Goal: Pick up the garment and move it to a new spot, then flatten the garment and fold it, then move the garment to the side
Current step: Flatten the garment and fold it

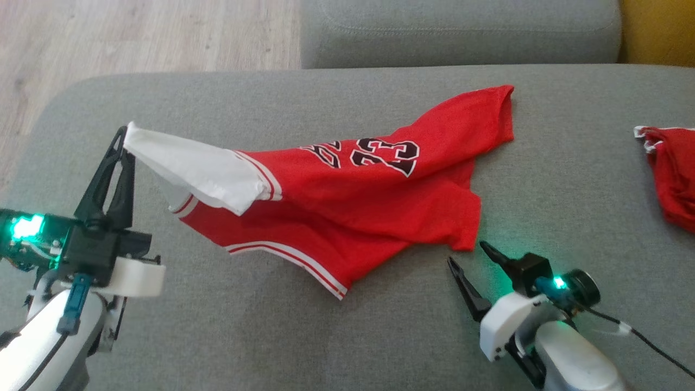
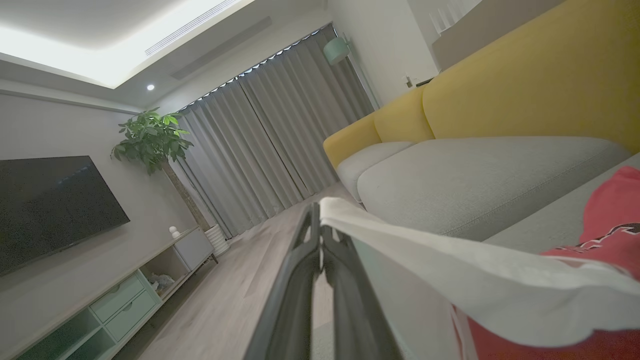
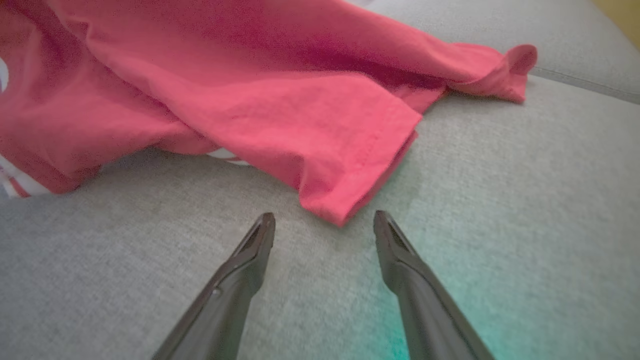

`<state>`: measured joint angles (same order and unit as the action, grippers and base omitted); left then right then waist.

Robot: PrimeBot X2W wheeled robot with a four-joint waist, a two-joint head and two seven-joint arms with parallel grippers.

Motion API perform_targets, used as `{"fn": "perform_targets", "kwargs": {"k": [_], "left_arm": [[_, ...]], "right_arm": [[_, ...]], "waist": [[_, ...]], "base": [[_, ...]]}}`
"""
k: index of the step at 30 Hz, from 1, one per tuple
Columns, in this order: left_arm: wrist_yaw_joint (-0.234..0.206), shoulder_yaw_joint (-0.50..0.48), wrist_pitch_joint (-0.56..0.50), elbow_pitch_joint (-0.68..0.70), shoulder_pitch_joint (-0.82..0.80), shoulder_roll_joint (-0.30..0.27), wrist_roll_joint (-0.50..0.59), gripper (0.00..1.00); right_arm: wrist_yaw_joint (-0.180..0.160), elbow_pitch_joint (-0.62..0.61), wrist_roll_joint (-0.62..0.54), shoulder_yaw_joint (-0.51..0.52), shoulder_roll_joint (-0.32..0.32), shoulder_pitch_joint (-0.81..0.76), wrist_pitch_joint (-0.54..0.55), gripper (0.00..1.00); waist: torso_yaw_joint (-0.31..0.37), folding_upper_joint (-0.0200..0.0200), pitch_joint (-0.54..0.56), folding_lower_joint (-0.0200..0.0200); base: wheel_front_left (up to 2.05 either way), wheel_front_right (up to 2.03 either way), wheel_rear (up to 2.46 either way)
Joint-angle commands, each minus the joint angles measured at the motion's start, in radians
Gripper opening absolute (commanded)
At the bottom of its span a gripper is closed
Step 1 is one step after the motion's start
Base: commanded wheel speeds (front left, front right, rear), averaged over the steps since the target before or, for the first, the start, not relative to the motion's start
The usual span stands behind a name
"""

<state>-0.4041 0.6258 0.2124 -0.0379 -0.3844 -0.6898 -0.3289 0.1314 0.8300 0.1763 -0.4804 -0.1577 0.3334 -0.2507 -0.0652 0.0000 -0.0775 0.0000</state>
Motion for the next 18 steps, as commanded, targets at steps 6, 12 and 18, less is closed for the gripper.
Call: {"fn": "perform_targets", "kwargs": {"k": [6,12,18], "left_arm": [[0.002,-0.04,-0.001,0.022,-0.086,-0.03,0.007,0.0],[0.002,-0.037,0.002,0.007,-0.09,-0.027,0.004,0.0],[0.003,-0.04,0.01,-0.006,-0.087,-0.031,-0.002,0.0]], "right_arm": [[-0.001,-0.002,-0.054,0.013,0.029,0.05,-0.011,0.63],[-0.001,-0.028,-0.09,0.053,0.04,0.051,-0.011,0.0],[-0.001,-0.169,-0.08,0.149,0.04,0.03,-0.011,0.0]], "waist": [[-0.015,0.0,-0.024,0.0],[-0.01,0.0,-0.019,0.0],[0.01,0.0,0.011,0.0]], "base": [[0.0,0.0,0.0],[0.0,0.0,0.0],[0.0,0.0,0.0]]}}
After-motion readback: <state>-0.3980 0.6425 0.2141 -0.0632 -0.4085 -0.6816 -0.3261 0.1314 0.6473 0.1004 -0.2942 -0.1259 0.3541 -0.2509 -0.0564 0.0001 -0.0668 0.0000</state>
